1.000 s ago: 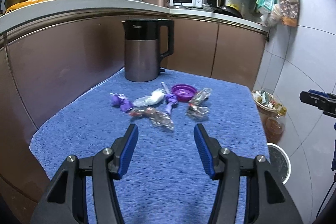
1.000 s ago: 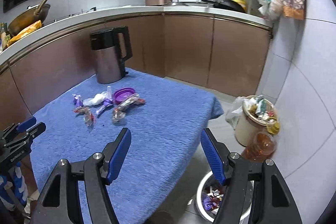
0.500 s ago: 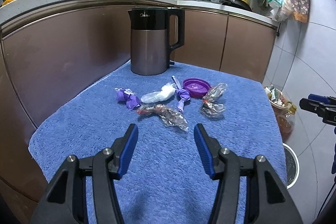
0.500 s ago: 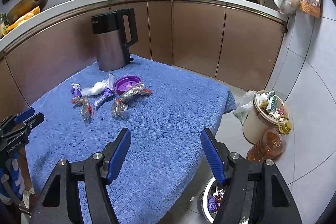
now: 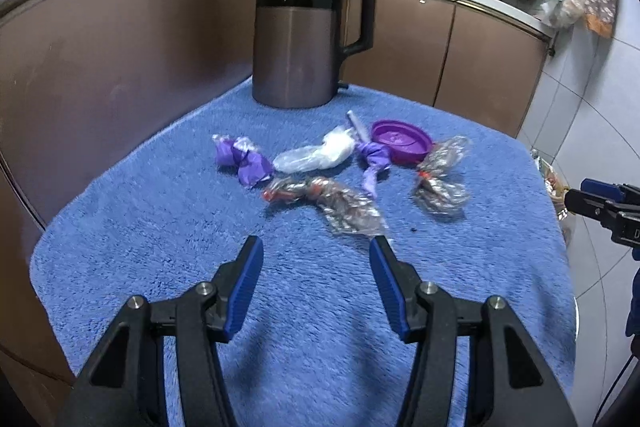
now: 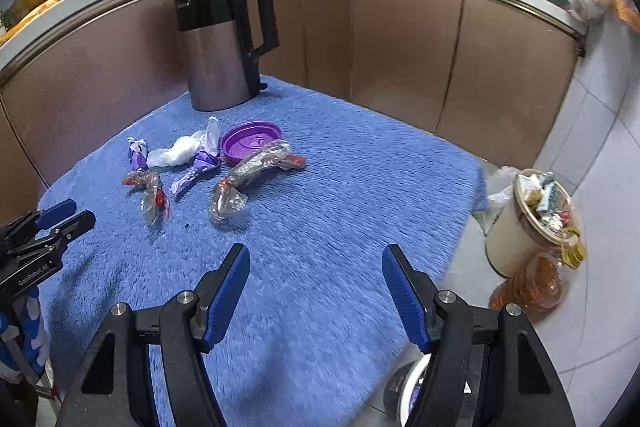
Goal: Collect trash
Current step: 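Move both open grippers back over the table toward the clear wrappers, then grasp a clear plastic wrapper with the left gripper while the right grasps another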
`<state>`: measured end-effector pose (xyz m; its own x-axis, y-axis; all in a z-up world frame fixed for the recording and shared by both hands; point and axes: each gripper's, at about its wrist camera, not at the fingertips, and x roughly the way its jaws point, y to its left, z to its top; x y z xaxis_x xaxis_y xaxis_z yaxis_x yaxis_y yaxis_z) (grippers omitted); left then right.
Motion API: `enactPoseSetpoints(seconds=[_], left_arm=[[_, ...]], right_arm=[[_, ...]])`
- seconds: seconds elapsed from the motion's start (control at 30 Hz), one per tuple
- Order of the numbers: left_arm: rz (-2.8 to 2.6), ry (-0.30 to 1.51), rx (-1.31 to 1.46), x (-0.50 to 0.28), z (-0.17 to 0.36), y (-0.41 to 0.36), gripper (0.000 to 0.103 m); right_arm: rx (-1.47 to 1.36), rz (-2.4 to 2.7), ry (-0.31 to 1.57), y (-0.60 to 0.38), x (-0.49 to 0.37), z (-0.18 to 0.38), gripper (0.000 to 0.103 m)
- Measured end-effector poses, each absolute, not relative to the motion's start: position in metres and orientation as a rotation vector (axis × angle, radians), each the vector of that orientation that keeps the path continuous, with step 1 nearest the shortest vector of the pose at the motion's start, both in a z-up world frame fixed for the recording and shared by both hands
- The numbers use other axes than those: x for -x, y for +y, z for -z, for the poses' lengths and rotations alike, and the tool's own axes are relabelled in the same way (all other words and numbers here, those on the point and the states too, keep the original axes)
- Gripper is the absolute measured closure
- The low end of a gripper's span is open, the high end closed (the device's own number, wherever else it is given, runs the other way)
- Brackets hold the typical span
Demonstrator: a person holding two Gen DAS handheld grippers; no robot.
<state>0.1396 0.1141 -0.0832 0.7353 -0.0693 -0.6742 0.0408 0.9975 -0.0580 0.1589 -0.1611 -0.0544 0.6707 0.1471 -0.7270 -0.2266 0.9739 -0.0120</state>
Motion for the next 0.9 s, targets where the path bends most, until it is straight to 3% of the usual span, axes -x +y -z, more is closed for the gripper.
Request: enactPoseSetpoints(seconds=[0.37, 0.7, 0.73, 0.83, 0.87, 0.9], left_arm=[[0.226, 0.857, 0.182, -0.192, 0.104, 0.129, 0.050], [0.255, 0.926, 0.099, -0.225, 0.126, 0.093, 0.052], [0.251, 0.926, 0.095, -0.226, 0.128, 0.091, 0.061], [0.241, 0.917, 0.079, -0.226, 0.130, 0.091, 0.085], [0.245, 0.920, 0.088, -0.226, 0.131, 0.093, 0.092], [0.243, 0.920, 0.092, -0.225, 0.131, 0.094, 0.092]], right_arm=[[0.100, -0.359, 0.876, -0.120, -0.219, 0.097, 0.037], [-0.005, -0.462, 0.914, -0.101, -0.257, 0.117, 0.038], [-0.006, -0.471, 0.918, -0.098, -0.258, 0.119, 0.040], [-0.006, -0.501, 0.941, -0.093, -0.262, 0.125, 0.062], [-0.007, -0.506, 0.947, -0.092, -0.262, 0.126, 0.075], [-0.006, -0.516, 0.954, -0.091, -0.262, 0.128, 0.087]])
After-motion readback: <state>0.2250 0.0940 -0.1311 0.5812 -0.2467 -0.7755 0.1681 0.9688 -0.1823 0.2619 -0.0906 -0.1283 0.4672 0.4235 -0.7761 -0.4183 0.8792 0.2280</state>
